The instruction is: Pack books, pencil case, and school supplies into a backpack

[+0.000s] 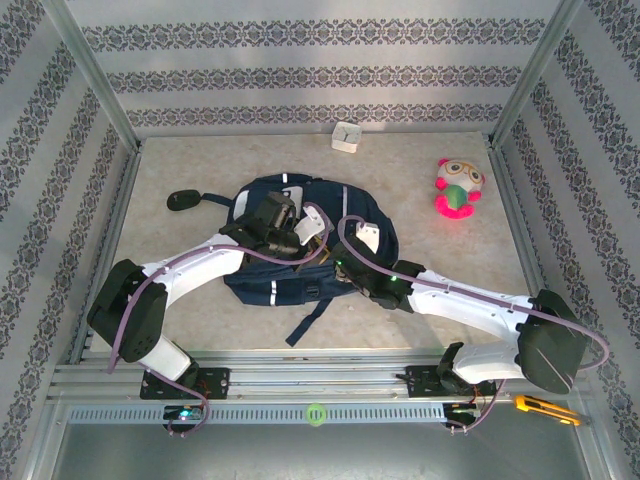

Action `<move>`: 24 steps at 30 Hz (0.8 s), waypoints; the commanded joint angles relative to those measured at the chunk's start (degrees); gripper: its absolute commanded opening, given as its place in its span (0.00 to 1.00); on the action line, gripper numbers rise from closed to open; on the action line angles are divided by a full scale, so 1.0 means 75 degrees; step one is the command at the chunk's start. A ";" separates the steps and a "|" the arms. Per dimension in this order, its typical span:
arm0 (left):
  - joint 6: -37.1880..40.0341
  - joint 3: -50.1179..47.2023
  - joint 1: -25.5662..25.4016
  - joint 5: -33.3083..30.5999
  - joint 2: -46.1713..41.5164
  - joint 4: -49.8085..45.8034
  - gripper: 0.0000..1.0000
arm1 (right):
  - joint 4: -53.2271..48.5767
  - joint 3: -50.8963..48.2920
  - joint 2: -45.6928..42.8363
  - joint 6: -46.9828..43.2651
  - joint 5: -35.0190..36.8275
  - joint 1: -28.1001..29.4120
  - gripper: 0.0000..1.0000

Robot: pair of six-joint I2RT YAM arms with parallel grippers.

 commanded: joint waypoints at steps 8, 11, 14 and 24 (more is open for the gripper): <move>0.0426 0.0220 0.0077 -0.0495 -0.0115 -0.0497 0.00 | -0.0462 -0.0030 -0.1077 -0.0548 -0.2260 -0.1035 0.00; 0.0481 0.0239 0.0077 -0.0522 -0.0091 -0.0548 0.00 | -0.1028 0.0224 -0.1004 -0.0709 -0.3005 -0.1349 0.00; 0.0475 0.0258 0.0078 -0.0495 -0.0062 -0.0547 0.00 | -0.1301 0.0442 -0.0916 -0.0770 -0.3332 -0.1495 0.00; 0.0376 0.0311 0.0077 -0.0232 -0.0100 -0.0483 0.00 | -0.1558 0.0463 -0.0309 -0.1610 -0.2436 -0.1553 0.00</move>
